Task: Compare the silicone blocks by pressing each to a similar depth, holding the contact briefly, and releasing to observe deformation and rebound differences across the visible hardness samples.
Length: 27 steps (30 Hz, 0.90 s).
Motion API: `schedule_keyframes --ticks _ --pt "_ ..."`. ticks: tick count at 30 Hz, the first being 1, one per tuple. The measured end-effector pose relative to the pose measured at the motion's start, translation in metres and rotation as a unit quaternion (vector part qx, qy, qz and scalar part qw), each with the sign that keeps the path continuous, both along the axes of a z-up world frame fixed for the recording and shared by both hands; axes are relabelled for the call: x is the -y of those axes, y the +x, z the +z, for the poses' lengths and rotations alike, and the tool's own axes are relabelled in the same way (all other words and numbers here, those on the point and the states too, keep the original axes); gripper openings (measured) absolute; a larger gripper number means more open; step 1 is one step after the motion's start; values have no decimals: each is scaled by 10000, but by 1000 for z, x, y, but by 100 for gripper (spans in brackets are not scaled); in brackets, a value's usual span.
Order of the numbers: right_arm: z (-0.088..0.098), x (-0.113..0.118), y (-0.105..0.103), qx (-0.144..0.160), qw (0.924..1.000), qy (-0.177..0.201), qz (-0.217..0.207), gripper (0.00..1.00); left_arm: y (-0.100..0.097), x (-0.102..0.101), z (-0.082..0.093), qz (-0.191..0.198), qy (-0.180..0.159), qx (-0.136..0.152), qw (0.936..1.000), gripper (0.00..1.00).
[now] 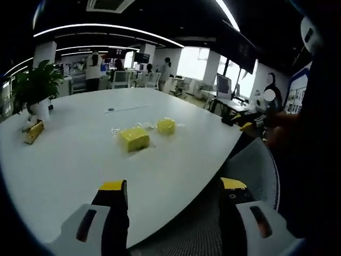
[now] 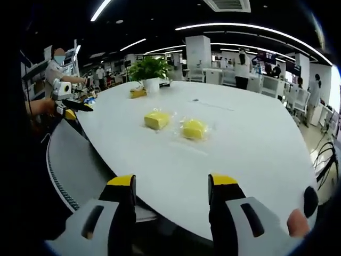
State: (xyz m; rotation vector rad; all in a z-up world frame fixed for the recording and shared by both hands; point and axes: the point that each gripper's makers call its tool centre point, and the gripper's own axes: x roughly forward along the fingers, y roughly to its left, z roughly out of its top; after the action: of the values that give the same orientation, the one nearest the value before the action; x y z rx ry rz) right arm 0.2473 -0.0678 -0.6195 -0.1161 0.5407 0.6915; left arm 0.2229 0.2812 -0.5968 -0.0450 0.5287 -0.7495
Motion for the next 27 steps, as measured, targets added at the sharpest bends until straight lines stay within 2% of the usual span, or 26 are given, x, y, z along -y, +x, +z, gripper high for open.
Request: schedule_keyframes --ticks 2,6,11,16,20,27 --pt "2 1 1 56 10000 20 -16 49 3 -2 4 78 -32 4 10000 68" --pt "1 5 3 69 9999 11 -83 49 16 0 20 198 -178 192 9995 68" --pt "1 8 5 66 9999 27 -136 49 40 7 37 121 -145 369 9991 67" --pt "0 14 4 65 9998 -41 -207 49 66 23 45 -67 -223 357 9991 66" --pt "-1 20 3 31 9996 -86 -254 48 91 40 52 -247 -194 488 9983 65" --pt "2 29 2 60 9992 -119 -381 48 132 70 57 -528 -6 633 9966 63"
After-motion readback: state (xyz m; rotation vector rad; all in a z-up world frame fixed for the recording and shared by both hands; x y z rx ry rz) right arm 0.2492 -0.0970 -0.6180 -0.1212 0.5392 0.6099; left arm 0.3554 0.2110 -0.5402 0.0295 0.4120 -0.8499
